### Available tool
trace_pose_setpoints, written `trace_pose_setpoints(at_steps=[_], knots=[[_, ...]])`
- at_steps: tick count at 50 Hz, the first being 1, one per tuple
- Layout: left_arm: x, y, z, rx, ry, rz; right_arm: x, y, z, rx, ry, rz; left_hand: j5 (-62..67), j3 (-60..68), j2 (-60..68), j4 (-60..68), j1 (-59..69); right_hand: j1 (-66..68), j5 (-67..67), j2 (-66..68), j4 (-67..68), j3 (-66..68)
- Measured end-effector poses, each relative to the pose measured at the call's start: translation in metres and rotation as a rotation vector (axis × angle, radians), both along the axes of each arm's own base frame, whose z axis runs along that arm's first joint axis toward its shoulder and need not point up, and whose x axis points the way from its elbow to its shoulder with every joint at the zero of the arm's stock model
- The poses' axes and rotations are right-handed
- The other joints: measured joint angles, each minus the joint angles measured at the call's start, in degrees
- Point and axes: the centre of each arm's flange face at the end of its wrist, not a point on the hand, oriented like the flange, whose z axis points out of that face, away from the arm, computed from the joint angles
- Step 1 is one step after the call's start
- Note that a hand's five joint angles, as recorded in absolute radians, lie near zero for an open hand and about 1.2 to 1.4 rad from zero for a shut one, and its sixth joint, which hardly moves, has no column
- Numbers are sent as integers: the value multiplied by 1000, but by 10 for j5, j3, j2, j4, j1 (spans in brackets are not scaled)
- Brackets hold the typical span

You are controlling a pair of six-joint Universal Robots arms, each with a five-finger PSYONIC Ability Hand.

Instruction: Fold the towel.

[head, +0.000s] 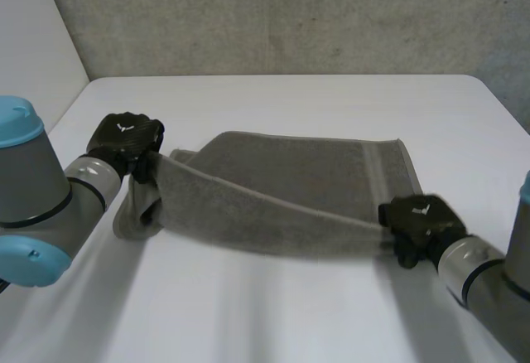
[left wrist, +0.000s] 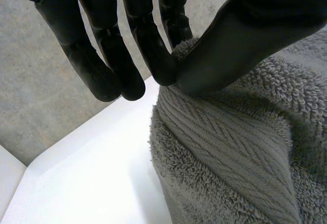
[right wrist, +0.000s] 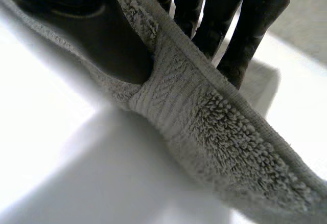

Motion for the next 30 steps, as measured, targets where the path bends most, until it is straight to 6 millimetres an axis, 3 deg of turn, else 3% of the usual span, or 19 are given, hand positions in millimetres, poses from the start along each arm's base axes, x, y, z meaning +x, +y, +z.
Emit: trace_pose_setpoints(at_steps=[5, 9, 17, 25, 30], knots=[[3, 13, 9, -15, 5, -7, 0, -2, 24, -69, -3, -3, 0, 0, 0, 0, 0, -92, -103, -83, -104, -106], [7, 24, 14, -24, 7, -10, -1, 1, 28, -63, 13, 8, 0, 0, 0, 0, 0, -117, -129, -106, -130, -131], [12, 41, 10, -22, 3, -10, -2, 7, 7, 22, 57, 25, 0, 0, 0, 0, 0, -115, -129, -105, -129, -130], [14, 44, 7, -24, 1, -5, -3, 5, -13, 90, 73, 26, 0, 0, 0, 0, 0, -126, -140, -116, -139, -141], [17, 41, 7, -25, 1, 5, -6, 4, -16, 102, 75, 16, 0, 0, 0, 0, 0, -382, -398, -372, -390, -397]])
